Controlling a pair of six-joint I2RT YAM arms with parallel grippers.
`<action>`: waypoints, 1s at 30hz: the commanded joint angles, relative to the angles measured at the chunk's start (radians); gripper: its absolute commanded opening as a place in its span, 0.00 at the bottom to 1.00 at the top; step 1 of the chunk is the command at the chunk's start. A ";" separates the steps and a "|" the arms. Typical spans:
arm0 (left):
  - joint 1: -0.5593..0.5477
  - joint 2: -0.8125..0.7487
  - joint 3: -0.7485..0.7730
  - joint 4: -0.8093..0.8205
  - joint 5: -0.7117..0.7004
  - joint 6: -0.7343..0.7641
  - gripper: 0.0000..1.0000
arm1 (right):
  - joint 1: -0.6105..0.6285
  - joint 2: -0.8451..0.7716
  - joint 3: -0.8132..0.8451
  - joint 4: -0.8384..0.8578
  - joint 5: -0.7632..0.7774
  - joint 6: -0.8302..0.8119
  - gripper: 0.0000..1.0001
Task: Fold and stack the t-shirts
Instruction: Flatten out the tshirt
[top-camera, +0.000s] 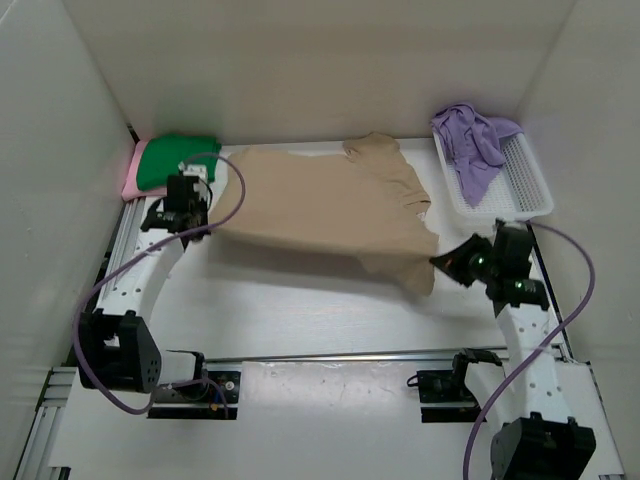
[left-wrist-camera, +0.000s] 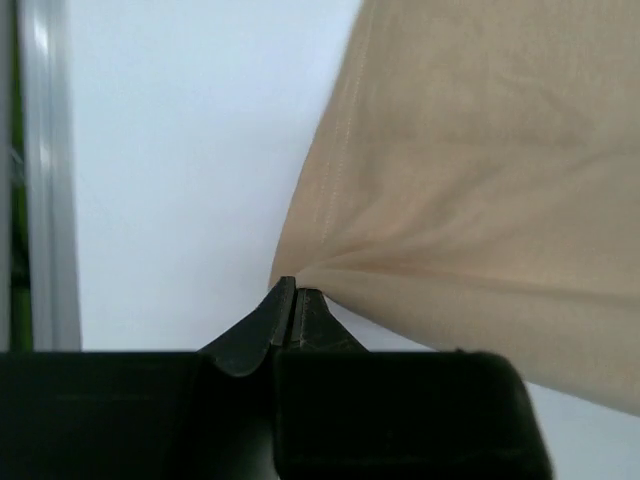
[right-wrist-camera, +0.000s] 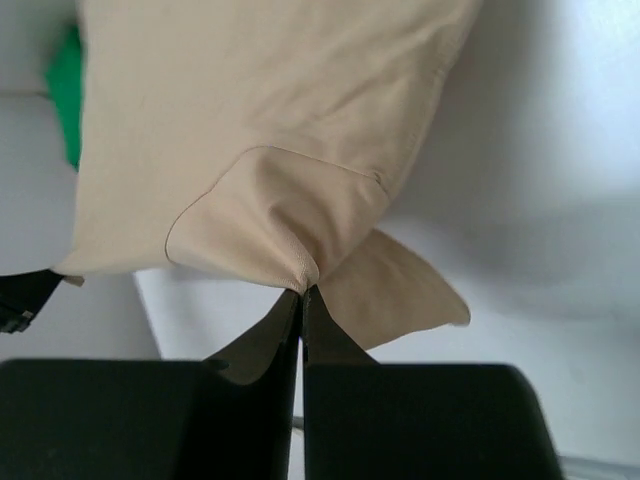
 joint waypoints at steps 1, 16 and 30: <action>0.006 -0.115 -0.143 -0.003 -0.036 0.004 0.10 | 0.006 -0.099 -0.176 -0.016 0.022 -0.031 0.00; 0.006 -0.225 -0.519 -0.003 -0.075 0.004 0.10 | 0.006 0.057 -0.364 -0.016 0.106 -0.080 0.00; -0.003 -0.225 -0.501 -0.033 -0.066 0.004 0.10 | 0.138 0.361 -0.089 -0.112 0.264 -0.183 0.59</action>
